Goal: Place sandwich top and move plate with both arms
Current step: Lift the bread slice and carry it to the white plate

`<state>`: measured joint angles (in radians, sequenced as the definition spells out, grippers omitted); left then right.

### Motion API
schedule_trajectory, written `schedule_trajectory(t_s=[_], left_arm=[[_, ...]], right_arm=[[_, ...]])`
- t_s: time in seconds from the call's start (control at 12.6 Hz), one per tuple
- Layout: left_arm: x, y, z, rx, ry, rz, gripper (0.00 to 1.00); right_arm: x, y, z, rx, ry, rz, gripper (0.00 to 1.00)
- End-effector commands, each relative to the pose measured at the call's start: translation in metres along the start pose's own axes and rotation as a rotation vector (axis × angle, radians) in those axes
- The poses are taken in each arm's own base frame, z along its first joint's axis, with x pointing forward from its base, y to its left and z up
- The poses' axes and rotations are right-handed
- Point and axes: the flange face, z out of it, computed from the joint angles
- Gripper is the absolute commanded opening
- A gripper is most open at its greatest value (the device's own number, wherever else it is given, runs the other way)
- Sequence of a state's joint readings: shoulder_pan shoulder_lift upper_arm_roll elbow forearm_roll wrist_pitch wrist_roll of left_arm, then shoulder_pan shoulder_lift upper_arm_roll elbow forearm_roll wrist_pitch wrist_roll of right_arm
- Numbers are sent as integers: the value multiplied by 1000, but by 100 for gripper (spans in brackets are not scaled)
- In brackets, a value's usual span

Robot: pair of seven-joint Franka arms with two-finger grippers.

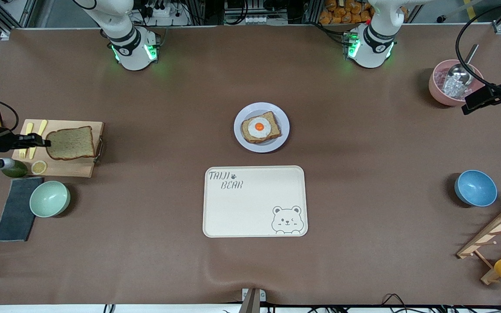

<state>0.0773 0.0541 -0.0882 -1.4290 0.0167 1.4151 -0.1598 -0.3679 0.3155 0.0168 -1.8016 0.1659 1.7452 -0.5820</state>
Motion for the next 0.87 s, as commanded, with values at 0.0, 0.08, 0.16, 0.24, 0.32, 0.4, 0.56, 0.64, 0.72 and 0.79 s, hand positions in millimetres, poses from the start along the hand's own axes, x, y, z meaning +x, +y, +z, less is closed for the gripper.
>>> schedule_trajectory(t_s=[0.0, 0.08, 0.16, 0.24, 0.32, 0.4, 0.56, 0.64, 0.72, 0.79], left_arm=[[-2, -2, 0, 18, 7, 8, 100], [-1, -2, 1, 18, 3, 8, 100], [-1, -1, 1, 18, 3, 10, 100], [0, -1, 3, 17, 0, 10, 100], [1, -1, 5, 18, -4, 10, 100], [1, -2, 6, 18, -6, 9, 100], [4, -2, 11, 18, -15, 9, 100], [6, 0, 14, 19, -20, 12, 100], [7, 1, 15, 17, -20, 14, 100], [7, 3, 15, 18, -21, 17, 100]], right_arm=[[32, -56, 2, 10, -8, -86, 0], [45, -85, 10, 32, -10, -113, 0], [60, -115, 20, 71, -1, -127, 0], [70, -145, 27, 92, -2, -126, 0], [79, -177, 35, 98, -7, -120, 0], [87, -207, 39, 98, -12, -136, 0], [94, -263, 56, 140, -37, -154, 0], [97, -288, 65, 166, -43, -154, 0], [98, -320, 76, 192, -52, -173, 0], [102, -346, 84, 216, -35, -170, 0]])
